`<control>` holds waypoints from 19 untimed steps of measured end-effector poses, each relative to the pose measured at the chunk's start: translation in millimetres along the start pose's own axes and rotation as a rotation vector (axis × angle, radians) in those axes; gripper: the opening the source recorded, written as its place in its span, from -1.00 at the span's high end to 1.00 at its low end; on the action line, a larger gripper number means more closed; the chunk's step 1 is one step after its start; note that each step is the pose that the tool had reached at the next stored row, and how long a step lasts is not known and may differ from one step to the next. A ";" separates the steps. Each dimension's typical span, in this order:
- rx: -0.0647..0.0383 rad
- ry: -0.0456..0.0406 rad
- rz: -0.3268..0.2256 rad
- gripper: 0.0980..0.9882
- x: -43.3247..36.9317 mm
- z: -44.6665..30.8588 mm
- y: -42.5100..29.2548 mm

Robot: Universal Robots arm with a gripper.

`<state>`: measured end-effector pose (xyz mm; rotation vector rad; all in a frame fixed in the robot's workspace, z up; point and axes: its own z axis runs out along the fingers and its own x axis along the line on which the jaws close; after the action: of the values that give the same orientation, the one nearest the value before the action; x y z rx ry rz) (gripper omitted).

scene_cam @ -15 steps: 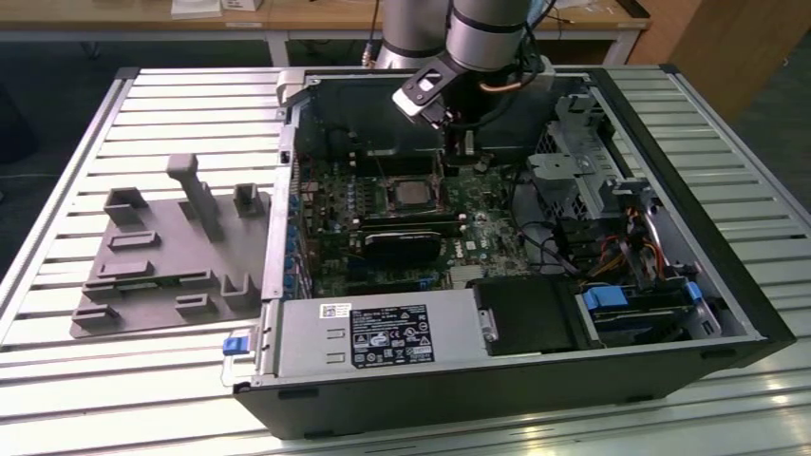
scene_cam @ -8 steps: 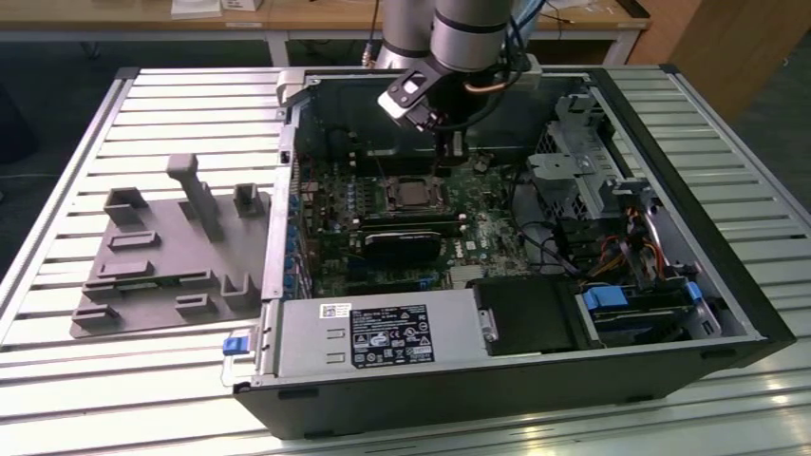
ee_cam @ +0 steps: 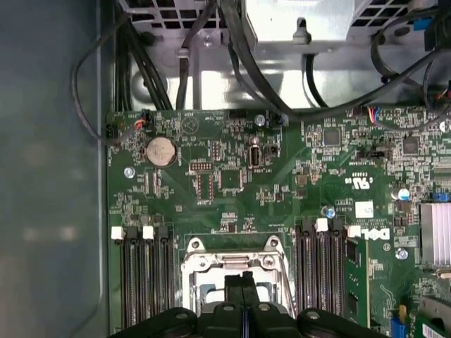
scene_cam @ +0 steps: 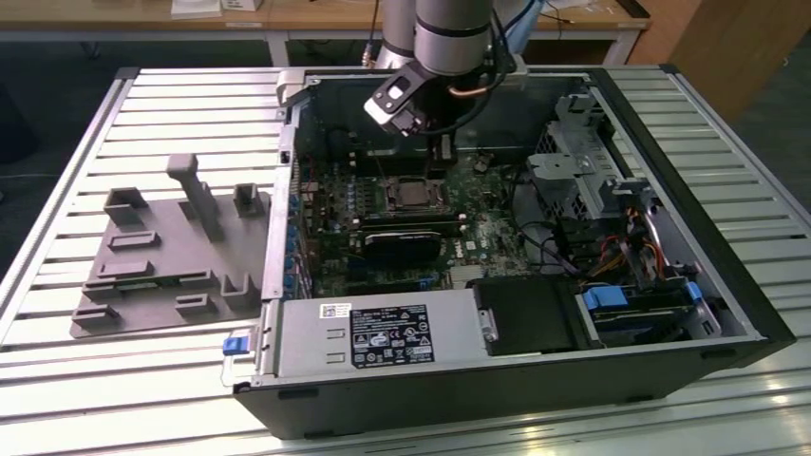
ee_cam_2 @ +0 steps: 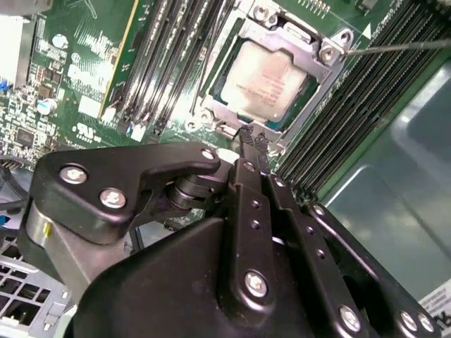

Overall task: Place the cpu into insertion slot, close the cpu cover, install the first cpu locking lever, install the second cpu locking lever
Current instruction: 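Close the cpu cover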

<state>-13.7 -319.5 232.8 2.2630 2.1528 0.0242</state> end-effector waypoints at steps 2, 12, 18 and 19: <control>-0.004 0.0001 -0.001 0.99 -0.6 1.4 -3.4; -0.020 0.0011 -0.005 0.99 -4.5 7.9 -21.1; -0.022 0.0010 -0.006 0.99 -5.1 11.6 -28.3; -0.022 0.0010 -0.006 0.99 -5.1 11.6 -28.3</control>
<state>-41.9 -323.3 220.6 2.2457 2.1487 0.0484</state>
